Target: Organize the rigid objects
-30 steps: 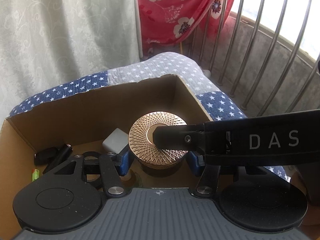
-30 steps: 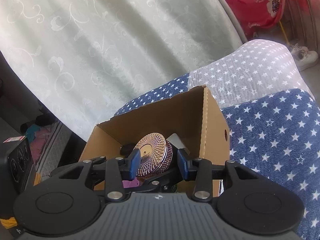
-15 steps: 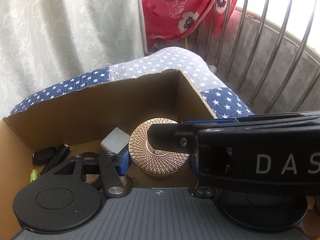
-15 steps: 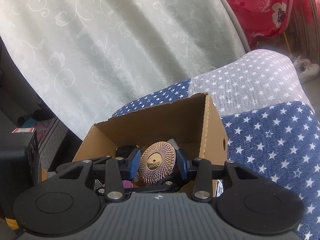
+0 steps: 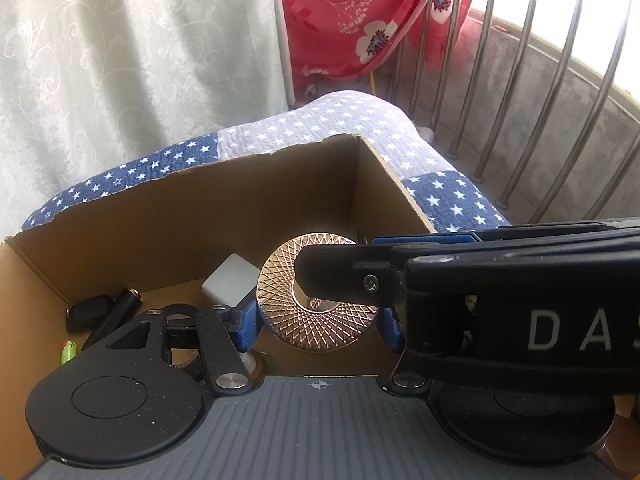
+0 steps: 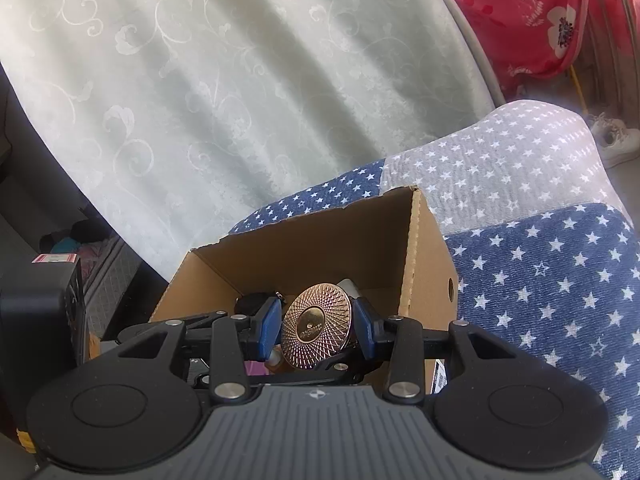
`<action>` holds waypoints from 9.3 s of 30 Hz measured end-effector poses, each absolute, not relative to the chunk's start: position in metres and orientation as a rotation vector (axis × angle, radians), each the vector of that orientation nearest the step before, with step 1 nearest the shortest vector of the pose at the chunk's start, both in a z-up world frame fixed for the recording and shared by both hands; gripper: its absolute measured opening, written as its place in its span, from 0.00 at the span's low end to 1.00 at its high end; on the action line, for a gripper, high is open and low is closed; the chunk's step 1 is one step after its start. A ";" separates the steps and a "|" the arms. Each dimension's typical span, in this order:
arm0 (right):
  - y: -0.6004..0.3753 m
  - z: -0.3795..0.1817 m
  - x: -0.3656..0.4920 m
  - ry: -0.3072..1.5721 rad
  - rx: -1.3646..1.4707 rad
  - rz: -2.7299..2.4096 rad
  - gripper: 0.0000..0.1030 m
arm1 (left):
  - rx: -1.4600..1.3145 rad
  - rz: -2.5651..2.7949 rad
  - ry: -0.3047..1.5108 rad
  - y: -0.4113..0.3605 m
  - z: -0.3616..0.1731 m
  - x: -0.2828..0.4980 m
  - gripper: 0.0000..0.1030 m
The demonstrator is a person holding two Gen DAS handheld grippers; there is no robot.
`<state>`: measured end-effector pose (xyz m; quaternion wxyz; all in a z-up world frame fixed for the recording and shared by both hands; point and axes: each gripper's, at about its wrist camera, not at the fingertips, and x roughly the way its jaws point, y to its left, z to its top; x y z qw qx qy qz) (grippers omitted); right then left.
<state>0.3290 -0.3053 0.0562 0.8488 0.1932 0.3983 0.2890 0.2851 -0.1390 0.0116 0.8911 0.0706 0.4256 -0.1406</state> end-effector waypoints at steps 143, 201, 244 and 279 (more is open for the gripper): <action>-0.305 0.058 0.259 0.739 0.472 0.580 0.52 | 0.190 -0.496 0.747 -0.109 0.005 0.223 0.53; -0.211 0.085 0.148 0.582 0.010 0.293 1.00 | -0.058 -0.119 0.614 0.039 0.039 0.135 1.00; -0.215 0.075 0.157 0.656 0.030 0.276 1.00 | -0.033 -0.111 0.667 0.035 0.034 0.143 0.99; -0.211 0.065 0.152 0.690 0.044 0.284 1.00 | -0.040 -0.103 0.690 0.040 0.026 0.138 0.99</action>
